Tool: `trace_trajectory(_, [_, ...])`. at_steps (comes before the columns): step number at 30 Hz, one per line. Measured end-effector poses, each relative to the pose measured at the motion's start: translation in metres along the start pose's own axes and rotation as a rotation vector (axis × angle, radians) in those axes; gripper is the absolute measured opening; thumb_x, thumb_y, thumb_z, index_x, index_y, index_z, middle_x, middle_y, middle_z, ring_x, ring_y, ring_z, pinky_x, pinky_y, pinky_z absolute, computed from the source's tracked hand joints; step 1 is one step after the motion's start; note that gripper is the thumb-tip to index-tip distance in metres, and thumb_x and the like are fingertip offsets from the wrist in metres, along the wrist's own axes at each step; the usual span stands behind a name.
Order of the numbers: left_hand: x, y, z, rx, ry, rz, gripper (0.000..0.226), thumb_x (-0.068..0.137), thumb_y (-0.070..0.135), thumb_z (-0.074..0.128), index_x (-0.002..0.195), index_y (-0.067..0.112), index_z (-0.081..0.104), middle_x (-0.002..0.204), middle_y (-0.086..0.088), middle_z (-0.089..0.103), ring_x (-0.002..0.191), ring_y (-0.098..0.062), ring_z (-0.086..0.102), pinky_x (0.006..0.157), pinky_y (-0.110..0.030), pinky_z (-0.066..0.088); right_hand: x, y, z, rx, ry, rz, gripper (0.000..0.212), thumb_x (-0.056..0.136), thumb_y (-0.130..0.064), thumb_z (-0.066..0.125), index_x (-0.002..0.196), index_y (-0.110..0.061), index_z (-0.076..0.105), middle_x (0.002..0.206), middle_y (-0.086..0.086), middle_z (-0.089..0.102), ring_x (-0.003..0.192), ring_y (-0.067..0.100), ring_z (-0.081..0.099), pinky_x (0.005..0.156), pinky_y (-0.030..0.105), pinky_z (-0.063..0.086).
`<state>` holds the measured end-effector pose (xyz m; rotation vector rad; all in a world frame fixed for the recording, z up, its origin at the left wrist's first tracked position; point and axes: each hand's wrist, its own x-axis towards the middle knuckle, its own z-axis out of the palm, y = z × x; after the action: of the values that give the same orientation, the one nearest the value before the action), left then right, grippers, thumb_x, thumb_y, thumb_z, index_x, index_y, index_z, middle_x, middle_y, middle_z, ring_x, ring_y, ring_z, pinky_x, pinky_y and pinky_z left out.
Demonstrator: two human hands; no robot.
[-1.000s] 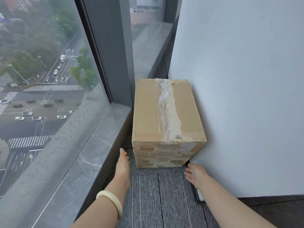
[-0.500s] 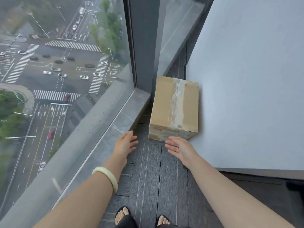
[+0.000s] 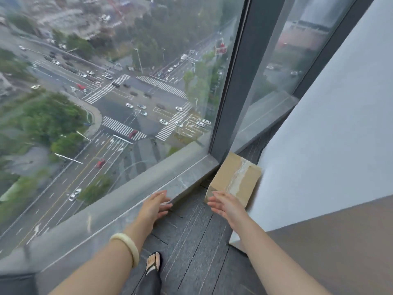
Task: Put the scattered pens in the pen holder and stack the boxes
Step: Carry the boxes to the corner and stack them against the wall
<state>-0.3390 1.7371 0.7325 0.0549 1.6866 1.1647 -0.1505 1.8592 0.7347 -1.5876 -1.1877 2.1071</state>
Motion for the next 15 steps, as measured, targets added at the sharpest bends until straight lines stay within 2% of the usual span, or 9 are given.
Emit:
trace_trajectory(4, [-0.082, -0.011, -0.027, -0.121, 0.098, 0.092, 0.017, 0.097, 0.021, 0.046, 0.112, 0.015, 0.051, 0.094, -0.005, 0.060, 0.073, -0.016, 0.059, 0.065, -0.026, 0.045, -0.055, -0.011, 0.022, -0.176, -0.140, -0.061, 0.017, 0.094, -0.017, 0.052, 0.108, -0.008, 0.056, 0.097, 0.009, 0.065, 0.084, 0.018, 0.064, 0.074, 0.024, 0.052])
trace_trajectory(9, [-0.188, -0.042, -0.080, -0.261, 0.219, 0.150, 0.023, 0.097, 0.028, 0.045, 0.115, 0.016, 0.053, 0.101, -0.005, 0.061, 0.082, -0.017, 0.061, 0.075, -0.028, 0.049, -0.132, -0.005, 0.079, -0.334, -0.312, -0.090, 0.003, 0.093, -0.014, 0.053, 0.091, -0.012, 0.055, 0.093, 0.011, 0.063, 0.085, 0.022, 0.063, 0.080, 0.028, 0.052])
trace_trajectory(12, [-0.259, -0.077, -0.128, -0.369, 0.316, 0.190, 0.026, 0.096, 0.029, 0.045, 0.117, 0.015, 0.054, 0.103, -0.007, 0.061, 0.085, -0.018, 0.061, 0.074, -0.029, 0.049, -0.186, 0.017, 0.133, -0.450, -0.461, -0.089, 0.011, 0.094, -0.013, 0.051, 0.103, -0.006, 0.054, 0.097, 0.013, 0.062, 0.089, 0.024, 0.063, 0.077, 0.028, 0.053])
trace_trajectory(15, [-0.333, -0.125, -0.184, -0.494, 0.441, 0.219, 0.024, 0.097, 0.028, 0.045, 0.115, 0.014, 0.053, 0.104, -0.008, 0.059, 0.081, -0.018, 0.060, 0.073, -0.028, 0.048, -0.250, 0.050, 0.193, -0.530, -0.606, -0.096, 0.016, 0.095, -0.009, 0.049, 0.109, -0.003, 0.051, 0.099, 0.016, 0.059, 0.087, 0.026, 0.061, 0.087, 0.035, 0.050])
